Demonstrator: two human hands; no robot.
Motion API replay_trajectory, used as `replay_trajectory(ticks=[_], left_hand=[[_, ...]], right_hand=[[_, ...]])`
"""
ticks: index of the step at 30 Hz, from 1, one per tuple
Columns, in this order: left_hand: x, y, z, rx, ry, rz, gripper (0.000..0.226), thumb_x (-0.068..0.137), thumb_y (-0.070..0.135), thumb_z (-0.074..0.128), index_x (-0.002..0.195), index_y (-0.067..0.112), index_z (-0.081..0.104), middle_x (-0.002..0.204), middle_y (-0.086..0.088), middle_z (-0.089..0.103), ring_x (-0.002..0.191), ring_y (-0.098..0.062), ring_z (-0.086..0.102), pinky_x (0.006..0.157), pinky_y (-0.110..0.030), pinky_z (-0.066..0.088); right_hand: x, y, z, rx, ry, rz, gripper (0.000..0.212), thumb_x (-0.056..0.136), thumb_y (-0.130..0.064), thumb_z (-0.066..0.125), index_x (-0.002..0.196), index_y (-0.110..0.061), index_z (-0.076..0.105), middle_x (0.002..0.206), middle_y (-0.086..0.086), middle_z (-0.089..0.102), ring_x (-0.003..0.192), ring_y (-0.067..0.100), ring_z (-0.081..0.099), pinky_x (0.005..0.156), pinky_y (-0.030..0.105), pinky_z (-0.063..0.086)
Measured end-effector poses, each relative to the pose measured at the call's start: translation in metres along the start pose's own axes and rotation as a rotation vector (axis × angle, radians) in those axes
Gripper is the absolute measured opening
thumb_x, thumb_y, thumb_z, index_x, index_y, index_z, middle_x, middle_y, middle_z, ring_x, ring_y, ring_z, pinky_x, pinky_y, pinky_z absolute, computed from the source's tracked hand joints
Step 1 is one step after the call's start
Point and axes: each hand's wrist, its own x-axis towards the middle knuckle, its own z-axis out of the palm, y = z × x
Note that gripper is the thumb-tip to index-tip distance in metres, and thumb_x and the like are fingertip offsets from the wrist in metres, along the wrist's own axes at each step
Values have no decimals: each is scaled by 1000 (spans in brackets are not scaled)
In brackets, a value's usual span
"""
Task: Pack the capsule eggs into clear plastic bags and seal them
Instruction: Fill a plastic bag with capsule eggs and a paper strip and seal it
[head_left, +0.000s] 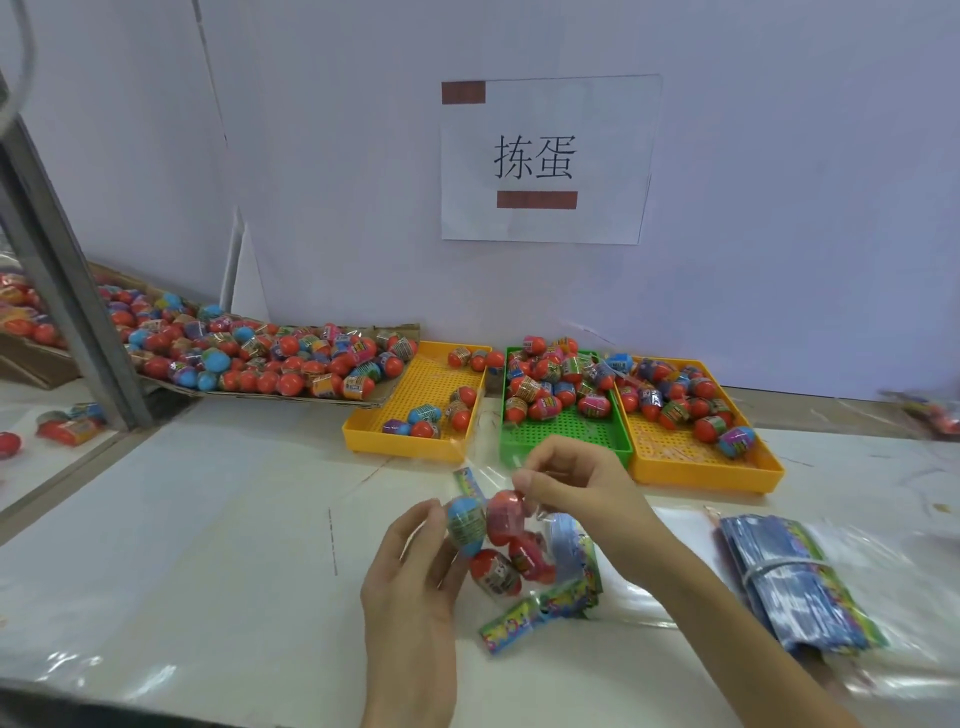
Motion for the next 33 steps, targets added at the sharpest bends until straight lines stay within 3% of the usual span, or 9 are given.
replay_trajectory(ticks=[4, 9, 16, 18, 22, 27, 33], left_hand=[[2, -2, -3, 1, -25, 25, 12, 84, 8, 67, 94, 6, 73, 99, -15, 77, 83, -19, 75, 64, -25, 61], [1, -4, -1, 38, -46, 54, 14, 73, 19, 70, 83, 13, 78, 92, -9, 78, 80, -13, 74, 61, -22, 59], [-4, -6, 2, 98, 43, 165, 2, 80, 17, 70, 80, 18, 71, 83, -1, 73, 79, -9, 72, 60, -22, 58], [-5, -7, 2, 114, 74, 178, 17, 88, 11, 67, 76, 22, 72, 83, -1, 71, 79, -10, 72, 60, -22, 58], [-6, -5, 1, 58, 77, 148, 1, 82, 14, 69, 81, 14, 69, 80, -5, 69, 80, -18, 69, 61, -24, 59], [-7, -2, 0, 26, 97, 135, 15, 91, 6, 63, 79, 14, 69, 78, -5, 69, 71, -17, 68, 53, -24, 56], [-7, -4, 2, 115, 52, 110, 19, 94, 3, 61, 92, 13, 77, 92, -5, 77, 79, -16, 74, 59, -23, 58]], right_hand=[[0, -1, -2, 41, 34, -10, 18, 73, -26, 80, 78, -12, 70, 72, 8, 69, 65, 17, 64, 65, 28, 56], [-1, -1, -1, 51, 23, -10, 16, 73, -27, 80, 76, -15, 70, 71, 6, 69, 65, 15, 66, 64, 25, 56], [-1, -1, 1, 44, 94, -96, 9, 72, -25, 80, 72, -21, 72, 66, 4, 69, 59, 16, 64, 61, 25, 55], [-1, -2, 3, 51, 75, -101, 9, 73, -25, 80, 72, -22, 72, 66, 4, 68, 58, 15, 63, 60, 24, 55], [-1, -1, 0, 87, 1, -51, 9, 75, -21, 81, 76, -16, 73, 69, 9, 68, 59, 18, 63, 62, 27, 56], [-1, -2, -3, 113, -122, 13, 5, 78, -16, 80, 81, -16, 75, 75, 7, 71, 64, 17, 66, 65, 26, 57], [-1, -2, -9, 115, -77, 59, 14, 77, -20, 78, 91, -21, 81, 81, 4, 74, 70, 16, 66, 68, 24, 56]])
